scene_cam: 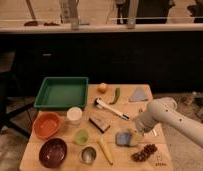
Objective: Place sponge in purple bowl
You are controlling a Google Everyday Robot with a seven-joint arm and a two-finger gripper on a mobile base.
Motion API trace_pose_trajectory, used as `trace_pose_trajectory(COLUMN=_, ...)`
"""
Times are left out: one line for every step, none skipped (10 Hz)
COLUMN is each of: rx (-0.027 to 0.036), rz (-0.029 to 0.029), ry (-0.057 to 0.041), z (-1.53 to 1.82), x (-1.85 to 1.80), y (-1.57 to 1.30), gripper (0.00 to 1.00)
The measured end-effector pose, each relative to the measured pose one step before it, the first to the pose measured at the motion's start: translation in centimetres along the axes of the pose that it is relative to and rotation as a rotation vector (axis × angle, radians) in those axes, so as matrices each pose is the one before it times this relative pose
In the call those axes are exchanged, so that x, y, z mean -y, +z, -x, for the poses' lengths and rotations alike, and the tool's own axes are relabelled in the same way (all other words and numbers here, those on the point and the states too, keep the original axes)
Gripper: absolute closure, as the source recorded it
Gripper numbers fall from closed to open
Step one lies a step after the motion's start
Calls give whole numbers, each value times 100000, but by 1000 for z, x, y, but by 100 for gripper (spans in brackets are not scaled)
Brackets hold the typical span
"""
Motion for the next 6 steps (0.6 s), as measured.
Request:
trace_pose_trajectory(rx=-66, rz=573, ry=620, z=-254, x=103, y=471, gripper=20)
trace_pose_trajectory(rx=-337, rz=936, ry=1133, z=-565, x=1, y=677, gripper=20)
trace_pose_trajectory(rx=-387, rz=487, ry=477, z=-284, x=-91, y=401, gripper=20)
trace_pose_trajectory(rx=-470, rz=283, ry=445, z=-344, x=-255, y=295, gripper=20)
trace_pose_trajectory(rx=-858, rz=241, ry=33, z=-304, x=-503, y=285, gripper=20)
trace_pose_trajectory(rx=-1269, rz=-78, ry=-772, z=-165, x=-654, y=164, gripper=20)
